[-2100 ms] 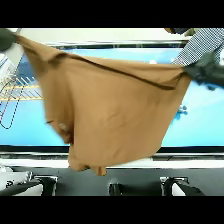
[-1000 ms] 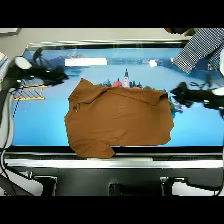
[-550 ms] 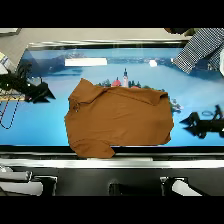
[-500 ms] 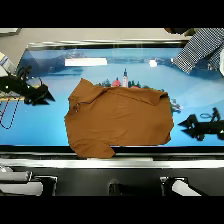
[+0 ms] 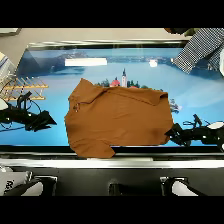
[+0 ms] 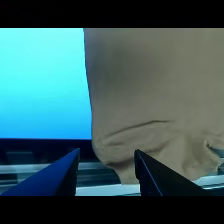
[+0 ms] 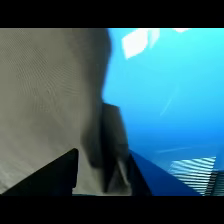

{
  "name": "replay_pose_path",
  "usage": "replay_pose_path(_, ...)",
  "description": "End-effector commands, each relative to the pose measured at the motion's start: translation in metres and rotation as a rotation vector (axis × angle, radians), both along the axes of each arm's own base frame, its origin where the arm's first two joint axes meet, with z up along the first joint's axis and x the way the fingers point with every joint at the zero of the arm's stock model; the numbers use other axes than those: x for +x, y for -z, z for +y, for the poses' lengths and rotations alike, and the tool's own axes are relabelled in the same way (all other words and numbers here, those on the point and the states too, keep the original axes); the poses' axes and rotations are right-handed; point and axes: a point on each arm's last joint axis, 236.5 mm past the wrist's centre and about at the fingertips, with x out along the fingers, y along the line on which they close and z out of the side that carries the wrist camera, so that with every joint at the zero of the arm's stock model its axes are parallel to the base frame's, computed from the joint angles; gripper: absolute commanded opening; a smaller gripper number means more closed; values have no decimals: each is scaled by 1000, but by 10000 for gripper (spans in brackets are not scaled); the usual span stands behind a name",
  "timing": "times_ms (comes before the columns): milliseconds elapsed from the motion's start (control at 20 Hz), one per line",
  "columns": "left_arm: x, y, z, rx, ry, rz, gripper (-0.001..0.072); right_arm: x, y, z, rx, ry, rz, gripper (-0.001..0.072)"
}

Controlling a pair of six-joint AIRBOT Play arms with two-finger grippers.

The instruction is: Fold the clothes and pants, and hang the long-sleeved shirts on hangers.

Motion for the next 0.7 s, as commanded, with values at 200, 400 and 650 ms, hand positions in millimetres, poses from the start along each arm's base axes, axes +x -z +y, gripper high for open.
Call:
replay_pose_path(200,-27,7,-6,-9,71,27,390,0,7,11,-42,-46,14,32)
replay_pose_path(400,-30,18,0,20,57,33,392,5,-9,9,-64,-45,-39,32)
replay_pose_path(650,-51,59,-39,-150,-64,55,392,5,-20,10,-70,-45,-63,32)
